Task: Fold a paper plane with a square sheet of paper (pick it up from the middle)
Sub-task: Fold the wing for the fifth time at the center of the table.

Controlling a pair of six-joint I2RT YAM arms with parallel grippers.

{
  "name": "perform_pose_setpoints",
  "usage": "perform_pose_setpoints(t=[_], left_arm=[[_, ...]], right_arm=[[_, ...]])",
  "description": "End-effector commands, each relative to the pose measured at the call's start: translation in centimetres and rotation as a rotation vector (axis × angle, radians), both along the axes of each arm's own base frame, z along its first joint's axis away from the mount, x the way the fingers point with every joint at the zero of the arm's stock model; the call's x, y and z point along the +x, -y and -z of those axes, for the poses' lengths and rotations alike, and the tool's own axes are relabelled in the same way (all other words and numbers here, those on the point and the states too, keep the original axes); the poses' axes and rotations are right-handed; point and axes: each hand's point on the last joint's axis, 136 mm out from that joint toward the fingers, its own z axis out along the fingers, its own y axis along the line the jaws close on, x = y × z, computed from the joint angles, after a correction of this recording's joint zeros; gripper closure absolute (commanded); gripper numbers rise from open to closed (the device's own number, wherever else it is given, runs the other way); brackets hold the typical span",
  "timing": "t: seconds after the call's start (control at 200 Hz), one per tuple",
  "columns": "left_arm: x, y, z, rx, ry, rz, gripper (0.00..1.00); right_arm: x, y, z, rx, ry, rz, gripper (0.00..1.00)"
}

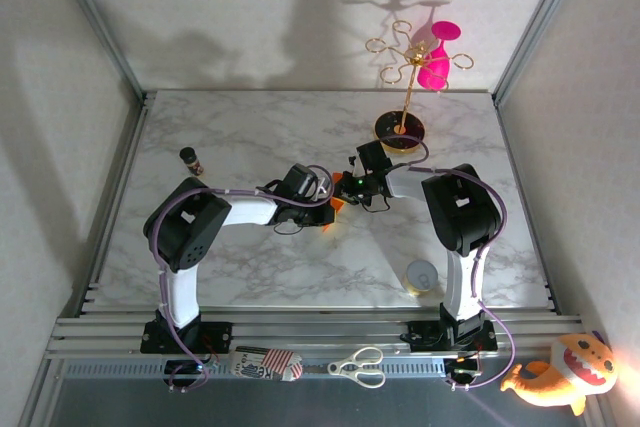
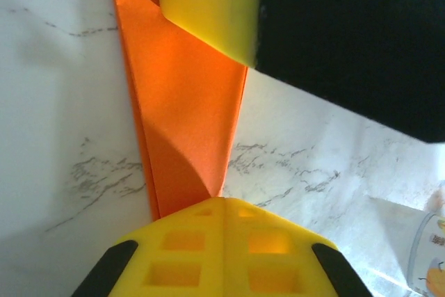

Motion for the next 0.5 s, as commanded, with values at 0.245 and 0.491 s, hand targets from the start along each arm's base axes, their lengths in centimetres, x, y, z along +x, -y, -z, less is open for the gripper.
perform_pose_setpoints(t=[0.245,0.491], left_arm=[[-5.7,-3.9,3.0,0.213,-0.138,0.094,1.0],[-5.7,-3.7,1.7,0.198,-0.118,0.112,1.0]], right_arm=[[-3.0,4.7,7.6,-0.254,-0.156,0.071,0.88],[-3.0,4.7,7.6,-0.256,-0.157,0.069,0.88]])
